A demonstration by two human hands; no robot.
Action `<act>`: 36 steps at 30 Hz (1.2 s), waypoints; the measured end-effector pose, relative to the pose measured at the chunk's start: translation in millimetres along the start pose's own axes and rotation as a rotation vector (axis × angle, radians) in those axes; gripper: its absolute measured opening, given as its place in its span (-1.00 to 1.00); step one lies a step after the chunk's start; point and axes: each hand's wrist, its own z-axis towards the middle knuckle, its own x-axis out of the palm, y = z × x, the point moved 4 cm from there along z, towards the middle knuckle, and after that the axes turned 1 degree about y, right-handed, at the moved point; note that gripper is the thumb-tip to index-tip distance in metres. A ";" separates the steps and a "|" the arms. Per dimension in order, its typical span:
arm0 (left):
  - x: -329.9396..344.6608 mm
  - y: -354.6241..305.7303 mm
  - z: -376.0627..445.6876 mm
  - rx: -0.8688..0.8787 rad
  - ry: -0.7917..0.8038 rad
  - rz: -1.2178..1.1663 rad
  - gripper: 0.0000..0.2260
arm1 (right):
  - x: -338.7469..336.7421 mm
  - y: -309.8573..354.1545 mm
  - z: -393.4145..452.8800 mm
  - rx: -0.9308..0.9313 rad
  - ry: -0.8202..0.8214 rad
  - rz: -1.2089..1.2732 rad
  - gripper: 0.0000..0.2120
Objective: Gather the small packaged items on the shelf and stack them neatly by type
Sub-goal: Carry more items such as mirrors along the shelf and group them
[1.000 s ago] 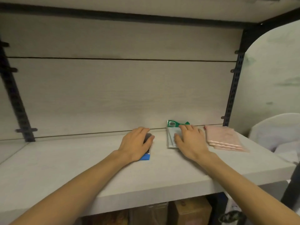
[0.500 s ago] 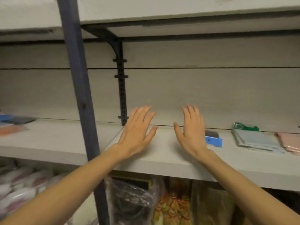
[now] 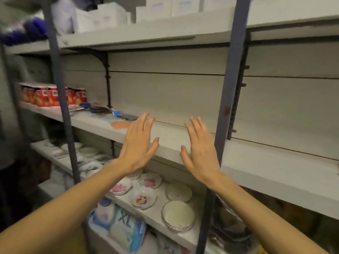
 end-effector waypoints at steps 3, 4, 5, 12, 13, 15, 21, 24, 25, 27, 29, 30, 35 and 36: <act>-5.6 55.9 -15.6 -0.110 0.103 0.069 -0.39 | 35.1 26.2 21.0 -0.009 0.062 0.013 -0.36; -7.8 71.3 -19.3 -0.138 0.123 0.083 -0.38 | 47.7 33.2 28.1 -0.008 0.086 0.028 -0.36; -10.5 84.9 -21.8 -0.161 0.135 0.093 -0.37 | 60.5 39.4 35.3 -0.004 0.110 0.046 -0.36; 3.2 181.9 -10.9 -0.298 0.299 0.232 -0.33 | 149.4 67.8 93.3 0.016 0.248 0.104 -0.31; 7.8 197.6 -4.4 -0.294 0.320 0.261 -0.34 | 164.4 69.7 105.8 0.015 0.265 0.107 -0.31; 15.6 218.6 7.3 -0.279 0.374 0.303 -0.33 | 185.6 69.8 125.9 0.031 0.298 0.114 -0.30; 51.7 293.3 61.5 -0.242 0.493 0.335 -0.31 | 264.9 63.3 193.1 0.105 0.399 0.129 -0.33; 76.3 317.9 83.3 -0.177 0.508 0.308 -0.37 | 303.6 53.3 221.2 0.155 0.464 0.139 -0.37; 85.0 324.5 89.5 -0.147 0.501 0.290 -0.39 | 316.1 49.2 229.7 0.174 0.481 0.146 -0.37; 102.4 334.5 101.0 -0.065 0.480 0.271 -0.45 | 339.5 41.9 244.1 0.215 0.522 0.167 -0.36; 118.6 341.1 110.6 0.003 0.470 0.257 -0.48 | 359.1 35.8 253.3 0.253 0.559 0.173 -0.35; 125.4 343.7 114.8 0.014 0.481 0.238 -0.47 | 367.3 33.6 257.3 0.269 0.570 0.174 -0.35; 153.0 364.7 132.4 0.010 0.673 0.170 -0.40 | 397.1 30.4 275.4 0.292 0.610 0.152 -0.34; 157.5 370.5 135.4 0.008 0.711 0.160 -0.41 | 402.9 30.2 279.8 0.289 0.611 0.151 -0.36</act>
